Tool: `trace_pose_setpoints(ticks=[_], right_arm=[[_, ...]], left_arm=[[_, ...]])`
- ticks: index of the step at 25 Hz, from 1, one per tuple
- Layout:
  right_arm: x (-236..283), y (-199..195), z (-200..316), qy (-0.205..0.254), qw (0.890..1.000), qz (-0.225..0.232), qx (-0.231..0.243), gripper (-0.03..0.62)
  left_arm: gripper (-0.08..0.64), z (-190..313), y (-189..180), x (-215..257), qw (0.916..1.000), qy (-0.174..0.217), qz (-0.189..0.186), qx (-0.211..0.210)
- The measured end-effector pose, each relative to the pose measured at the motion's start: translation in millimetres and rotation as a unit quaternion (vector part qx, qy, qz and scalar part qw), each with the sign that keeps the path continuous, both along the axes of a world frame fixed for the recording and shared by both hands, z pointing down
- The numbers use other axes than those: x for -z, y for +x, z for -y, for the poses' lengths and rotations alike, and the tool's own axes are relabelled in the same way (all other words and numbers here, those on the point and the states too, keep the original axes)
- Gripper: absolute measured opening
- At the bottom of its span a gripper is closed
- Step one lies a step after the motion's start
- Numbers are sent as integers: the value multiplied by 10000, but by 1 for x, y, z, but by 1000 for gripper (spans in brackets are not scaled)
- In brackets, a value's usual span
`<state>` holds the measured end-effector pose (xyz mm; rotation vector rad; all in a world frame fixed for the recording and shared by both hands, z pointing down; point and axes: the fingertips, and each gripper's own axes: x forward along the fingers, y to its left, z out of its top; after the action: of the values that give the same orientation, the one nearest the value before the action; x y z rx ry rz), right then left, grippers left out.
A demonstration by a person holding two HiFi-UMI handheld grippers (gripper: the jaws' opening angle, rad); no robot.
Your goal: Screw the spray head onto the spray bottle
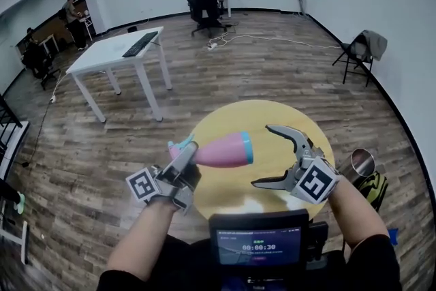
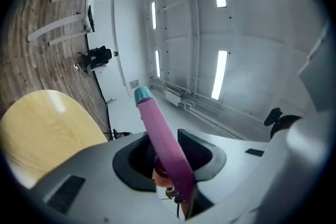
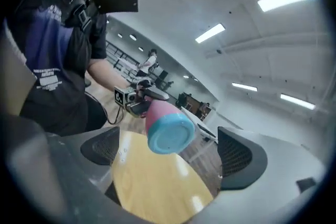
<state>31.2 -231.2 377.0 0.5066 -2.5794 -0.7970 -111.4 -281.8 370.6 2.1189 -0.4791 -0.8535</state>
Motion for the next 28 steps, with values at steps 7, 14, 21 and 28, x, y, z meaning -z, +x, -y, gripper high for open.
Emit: trace_pose_setpoints(ticks=[7, 14, 21, 28], right_arm=[[-27, -29, -17, 572, 9947, -593, 606, 501], [-16, -14, -57, -4943, 8290, 1323, 2257, 494], [7, 34, 14, -3738, 8891, 2577, 580, 498], [36, 161, 41, -2264, 8664, 4298, -1156, 17]], left_arm=[[146, -35, 59, 22, 9947, 618, 391, -729], [150, -101, 95, 47, 9106, 3358, 2265, -824], [146, -27, 4, 30, 9912, 1218, 442, 269], [146, -11, -72, 1, 9895, 648, 116, 1290]])
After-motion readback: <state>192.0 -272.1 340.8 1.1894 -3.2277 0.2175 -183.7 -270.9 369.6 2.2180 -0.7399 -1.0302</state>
